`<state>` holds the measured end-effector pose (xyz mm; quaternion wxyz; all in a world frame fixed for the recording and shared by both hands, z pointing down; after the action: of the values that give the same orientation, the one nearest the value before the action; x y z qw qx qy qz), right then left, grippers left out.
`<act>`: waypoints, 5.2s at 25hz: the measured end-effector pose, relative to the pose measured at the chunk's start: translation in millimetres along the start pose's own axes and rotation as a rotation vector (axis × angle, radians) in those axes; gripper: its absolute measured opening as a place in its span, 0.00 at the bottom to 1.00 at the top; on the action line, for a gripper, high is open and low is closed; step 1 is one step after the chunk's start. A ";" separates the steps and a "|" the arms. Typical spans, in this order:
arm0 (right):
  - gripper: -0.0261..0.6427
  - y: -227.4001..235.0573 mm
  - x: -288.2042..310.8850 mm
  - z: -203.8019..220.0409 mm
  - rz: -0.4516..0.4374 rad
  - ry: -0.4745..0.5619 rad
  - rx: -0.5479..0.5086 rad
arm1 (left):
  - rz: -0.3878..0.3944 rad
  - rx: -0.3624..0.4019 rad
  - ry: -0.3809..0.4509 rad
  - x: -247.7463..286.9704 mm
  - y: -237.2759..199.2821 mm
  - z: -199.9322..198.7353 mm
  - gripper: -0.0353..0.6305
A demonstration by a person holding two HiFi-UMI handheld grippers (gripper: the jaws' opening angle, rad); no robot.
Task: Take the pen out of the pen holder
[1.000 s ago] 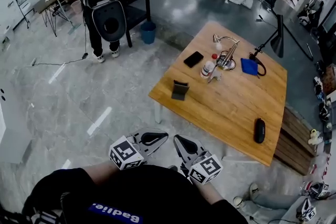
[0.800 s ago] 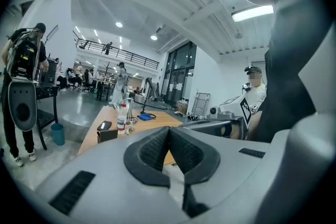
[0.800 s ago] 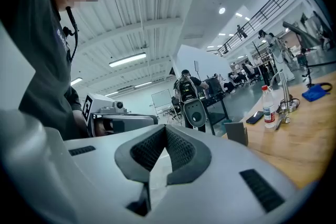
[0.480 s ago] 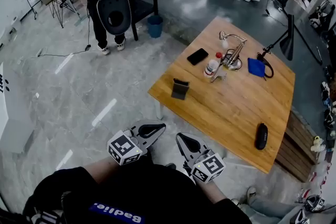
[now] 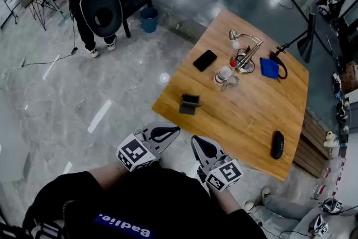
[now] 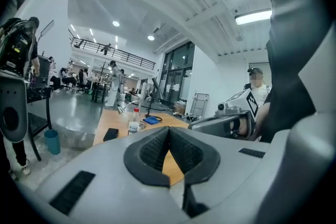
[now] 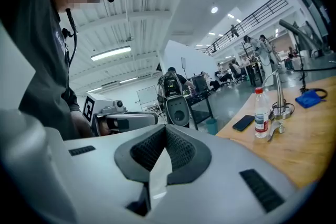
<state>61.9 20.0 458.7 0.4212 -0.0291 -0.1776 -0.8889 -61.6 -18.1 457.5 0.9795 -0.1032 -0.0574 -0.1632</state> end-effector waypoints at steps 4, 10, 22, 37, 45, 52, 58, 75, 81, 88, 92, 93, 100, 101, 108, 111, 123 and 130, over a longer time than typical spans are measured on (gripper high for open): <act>0.04 9.4 20.4 -12.6 0.041 0.024 0.000 | 0.040 0.019 -0.011 6.9 -28.9 -5.9 0.07; 0.04 35.4 33.7 -19.6 0.024 0.011 -0.001 | 0.015 0.031 -0.034 26.7 -57.4 -8.9 0.07; 0.04 74.8 41.6 -31.0 -0.058 -0.012 0.004 | -0.071 0.027 -0.143 58.7 -84.9 7.2 0.07; 0.05 91.4 32.3 -16.9 -0.046 -0.044 0.044 | -0.090 0.090 -0.341 82.3 -127.0 30.2 0.12; 0.04 102.8 23.0 -9.5 -0.008 -0.057 0.073 | -0.044 0.104 -0.472 97.3 -149.3 50.9 0.17; 0.04 110.7 16.0 -3.9 0.019 -0.062 0.091 | 0.045 0.112 -0.585 107.9 -159.2 69.0 0.20; 0.04 117.8 12.4 2.6 0.042 -0.074 0.113 | 0.099 0.120 -0.658 118.7 -165.5 79.2 0.21; 0.04 125.4 8.2 9.1 0.069 -0.073 0.145 | 0.141 0.081 -0.696 131.4 -178.9 92.3 0.16; 0.04 124.7 8.0 5.5 0.064 -0.066 0.134 | 0.152 0.079 -0.687 130.0 -177.6 83.2 0.15; 0.04 120.2 11.4 -1.2 0.058 -0.048 0.123 | 0.133 0.071 -0.636 122.7 -177.1 55.7 0.15; 0.04 114.6 14.2 -4.5 0.052 -0.045 0.111 | 0.118 0.076 -0.586 117.0 -169.7 32.4 0.15; 0.04 113.2 15.4 -5.5 0.048 -0.045 0.105 | 0.113 0.079 -0.573 115.6 -167.4 26.6 0.15; 0.05 101.8 23.4 -9.9 0.023 -0.046 0.079 | 0.074 0.091 -0.479 100.8 -148.6 -9.1 0.15; 0.04 99.6 24.8 -11.5 0.017 -0.046 0.075 | 0.070 0.090 -0.464 98.1 -145.7 -13.7 0.15; 0.04 87.2 33.3 -15.6 -0.011 -0.047 0.058 | 0.048 0.056 -0.356 74.9 -123.9 -31.8 0.15; 0.04 82.9 35.2 -17.1 -0.019 -0.049 0.050 | 0.035 0.060 -0.315 65.3 -114.3 -39.3 0.15; 0.04 67.6 41.7 -20.9 -0.065 -0.041 0.012 | -0.007 0.011 -0.094 32.8 -82.6 -59.0 0.15; 0.04 58.9 39.2 -25.1 -0.082 -0.014 -0.008 | -0.029 0.000 -0.023 26.6 -61.9 -48.0 0.15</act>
<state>83.9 -51.7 460.2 0.3828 -0.0299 -0.1780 -0.9060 -53.3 -94.2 426.0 0.9763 -0.1044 -0.0703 -0.1760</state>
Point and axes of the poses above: the fingertips, and each gripper's own axes: x forward along the fingers, y to its right, z out of its underside, the point moved 5 cm from there along -x, backward along the fingers, and after that the axes turned 5 degrees about z, right-handed, at the moved point
